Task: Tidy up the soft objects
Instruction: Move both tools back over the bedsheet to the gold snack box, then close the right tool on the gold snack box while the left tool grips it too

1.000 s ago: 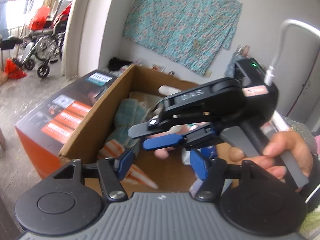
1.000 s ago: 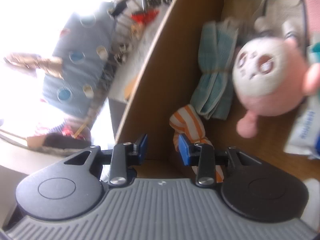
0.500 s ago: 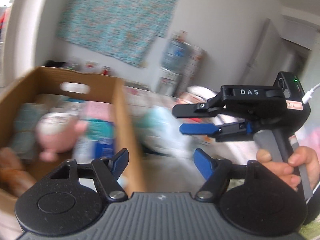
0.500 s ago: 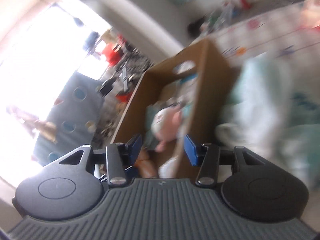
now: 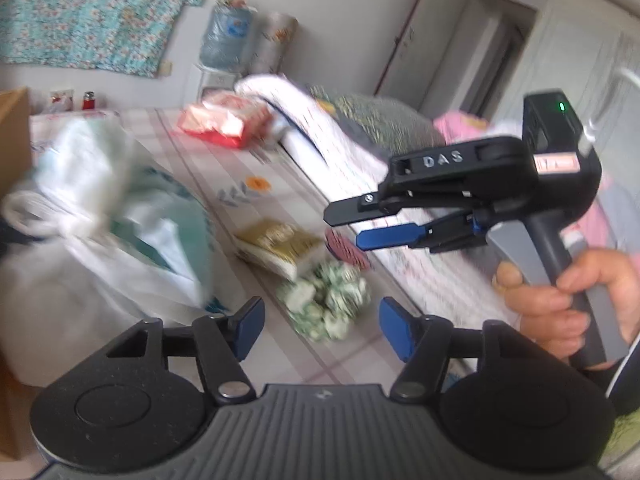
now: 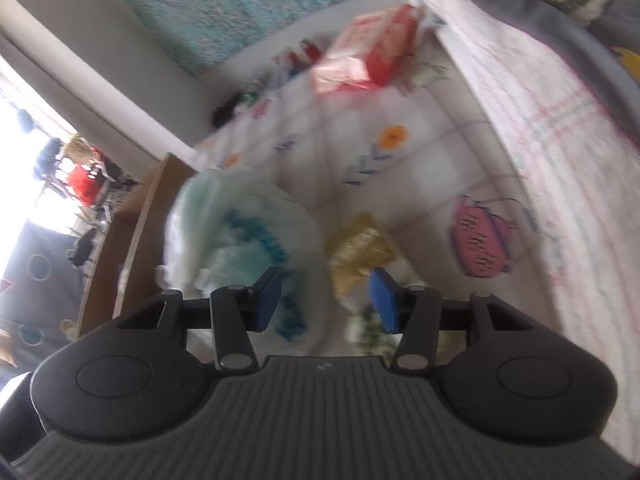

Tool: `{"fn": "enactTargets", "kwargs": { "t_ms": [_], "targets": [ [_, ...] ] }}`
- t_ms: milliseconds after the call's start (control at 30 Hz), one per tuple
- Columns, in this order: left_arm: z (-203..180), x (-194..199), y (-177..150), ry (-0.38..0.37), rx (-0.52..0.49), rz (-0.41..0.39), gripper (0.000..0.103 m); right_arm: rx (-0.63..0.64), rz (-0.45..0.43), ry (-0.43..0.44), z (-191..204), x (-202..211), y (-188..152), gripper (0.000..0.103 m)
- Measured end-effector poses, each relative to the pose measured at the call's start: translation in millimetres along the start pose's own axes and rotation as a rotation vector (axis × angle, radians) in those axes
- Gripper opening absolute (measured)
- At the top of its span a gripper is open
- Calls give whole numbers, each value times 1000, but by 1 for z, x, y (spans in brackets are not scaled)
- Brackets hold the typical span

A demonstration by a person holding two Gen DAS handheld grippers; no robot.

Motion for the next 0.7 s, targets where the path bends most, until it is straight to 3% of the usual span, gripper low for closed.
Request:
{"fn": "enactTargets", "kwargs": {
  "t_ms": [100,233,433,700],
  "targets": [
    [-6,-18,-5,0,0,31,60,-21,15,-27,-19,-13,-1,49],
    [-7,-34,4,19,22,30,56,-45,27,-2,-34,-24,12,49],
    [-2,-57,24,75,71,16,56,-63,105,23,-32,-54,31,49],
    [7,-91,33,138,112,71,56,-61,174,51,-31,-80,38,46]
  ]
}}
Point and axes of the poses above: each gripper's, at about its wrist camera, not at the fingertips, and x roughly against the way its jaws point, z to its left, y to its top, the point moved 3 cm from there along -x, roughly the way its jaws point
